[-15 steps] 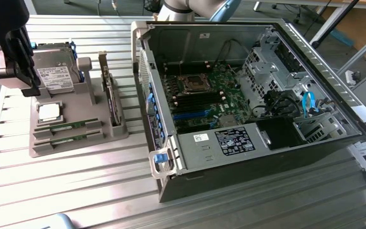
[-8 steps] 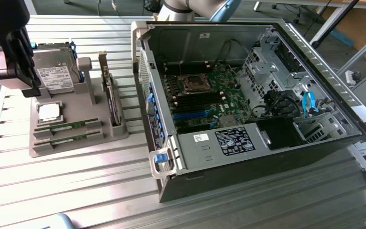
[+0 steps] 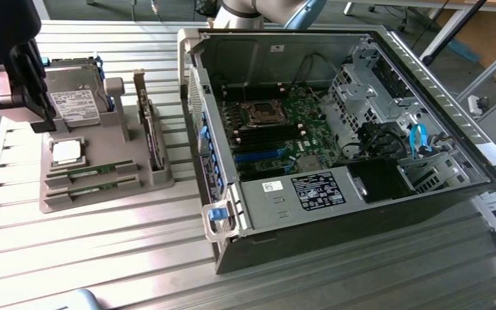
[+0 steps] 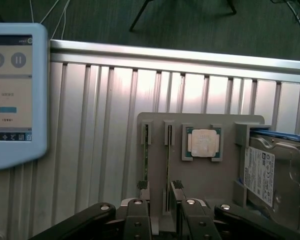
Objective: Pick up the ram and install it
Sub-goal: 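Pick up the ram and move it above insertion slot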
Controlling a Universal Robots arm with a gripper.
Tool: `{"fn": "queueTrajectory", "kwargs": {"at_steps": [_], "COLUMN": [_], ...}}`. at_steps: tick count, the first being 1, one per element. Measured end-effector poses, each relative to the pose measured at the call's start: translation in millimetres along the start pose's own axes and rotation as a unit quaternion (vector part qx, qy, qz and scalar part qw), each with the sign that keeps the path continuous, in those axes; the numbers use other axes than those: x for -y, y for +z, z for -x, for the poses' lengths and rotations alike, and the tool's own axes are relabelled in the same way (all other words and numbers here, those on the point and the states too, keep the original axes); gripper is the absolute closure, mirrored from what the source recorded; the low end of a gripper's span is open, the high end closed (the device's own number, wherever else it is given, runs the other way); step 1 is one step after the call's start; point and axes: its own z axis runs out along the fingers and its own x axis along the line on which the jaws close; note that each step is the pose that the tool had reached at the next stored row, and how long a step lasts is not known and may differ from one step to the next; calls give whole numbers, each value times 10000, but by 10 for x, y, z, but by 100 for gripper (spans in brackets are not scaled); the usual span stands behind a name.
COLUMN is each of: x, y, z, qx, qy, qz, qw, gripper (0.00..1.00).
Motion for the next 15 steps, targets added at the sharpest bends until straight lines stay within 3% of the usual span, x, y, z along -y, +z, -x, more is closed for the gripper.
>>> {"fn": "queueTrajectory", "kwargs": {"at_steps": [15], "x": [1], "y": [43], "z": [1], "qx": [-8], "qy": [-92], "qz": [-2], "qw": [10000], "gripper": [70]}}
